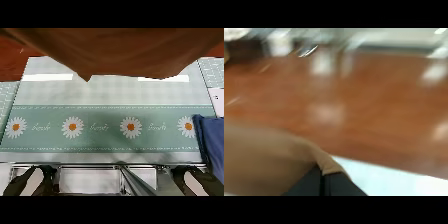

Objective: Fold the shirts.

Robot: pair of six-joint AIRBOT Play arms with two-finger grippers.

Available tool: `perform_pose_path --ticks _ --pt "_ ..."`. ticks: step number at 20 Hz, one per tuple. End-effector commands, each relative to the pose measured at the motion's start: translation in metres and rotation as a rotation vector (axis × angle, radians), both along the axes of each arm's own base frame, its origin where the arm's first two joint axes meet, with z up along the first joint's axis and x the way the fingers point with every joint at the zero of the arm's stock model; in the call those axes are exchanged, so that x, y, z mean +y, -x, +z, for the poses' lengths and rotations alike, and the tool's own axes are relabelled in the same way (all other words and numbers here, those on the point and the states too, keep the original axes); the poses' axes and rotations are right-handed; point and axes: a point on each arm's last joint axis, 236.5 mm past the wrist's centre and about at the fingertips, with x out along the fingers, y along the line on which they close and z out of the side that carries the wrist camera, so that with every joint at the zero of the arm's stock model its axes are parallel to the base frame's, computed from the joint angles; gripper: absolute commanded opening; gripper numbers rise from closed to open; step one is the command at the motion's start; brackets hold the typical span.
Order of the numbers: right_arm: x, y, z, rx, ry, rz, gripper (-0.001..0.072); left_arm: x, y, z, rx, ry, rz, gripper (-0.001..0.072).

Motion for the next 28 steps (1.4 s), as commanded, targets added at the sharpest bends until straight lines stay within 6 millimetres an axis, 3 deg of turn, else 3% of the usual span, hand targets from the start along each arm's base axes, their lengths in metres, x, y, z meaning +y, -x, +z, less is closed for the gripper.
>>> perform_pose_path --ticks 1,3,5,8,9,11,14,16,18,21,23,25,27,28 --pt "-0.022 0.061 0.019 -0.074 0.064 -0.140 0.0020 0.004 0.072 0.017 -0.084 -0.190 0.236 0.0016" --pt "-0.021 0.075 0.015 -0.060 0.076 -0.144 0.0020 0.008 0.098 0.020 -0.108 -0.251 0.334 0.0016" --pt "-0.022 0.079 0.000 0.001 0.082 -0.145 0.0020 0.013 0.108 0.018 -0.099 -0.255 0.384 0.0016" --pt "-0.022 0.062 -0.034 0.114 0.064 -0.130 0.0020 0.022 0.087 -0.005 -0.021 -0.223 0.358 0.0016" --pt "-0.021 0.052 -0.051 0.160 0.051 -0.117 0.0020 0.026 0.071 -0.021 0.028 -0.184 0.331 0.0016" --pt "-0.015 0.022 -0.095 0.256 -0.001 -0.073 0.0020 0.036 0.029 -0.071 0.164 -0.082 0.251 0.0016" --pt "0.001 -0.035 -0.170 0.386 -0.094 0.028 0.0019 0.054 -0.051 -0.183 0.440 0.140 0.118 0.0016" --pt "0.006 -0.076 -0.225 0.504 -0.166 0.065 0.0019 0.043 -0.096 -0.257 0.596 0.164 0.029 0.0016" --pt "0.008 -0.118 -0.276 0.602 -0.214 0.086 0.0019 0.020 -0.142 -0.315 0.686 0.131 -0.046 0.0016" --pt "-0.002 -0.188 -0.337 0.666 -0.313 0.040 0.0019 -0.001 -0.219 -0.362 0.653 0.107 -0.005 0.0016" --pt "-0.004 -0.221 -0.371 0.737 -0.351 0.041 0.0020 -0.016 -0.255 -0.384 0.665 0.105 -0.012 0.0016" --pt "0.000 -0.247 -0.394 0.793 -0.420 0.049 0.0020 -0.034 -0.278 -0.411 0.738 0.130 -0.064 0.0016" --pt "-0.006 -0.265 -0.410 0.840 -0.490 0.008 0.0032 -0.042 -0.288 -0.430 0.816 0.180 -0.101 0.0017" --pt "-0.009 -0.270 -0.413 0.854 -0.522 -0.010 0.0178 -0.043 -0.289 -0.436 0.850 0.201 -0.116 0.0067"
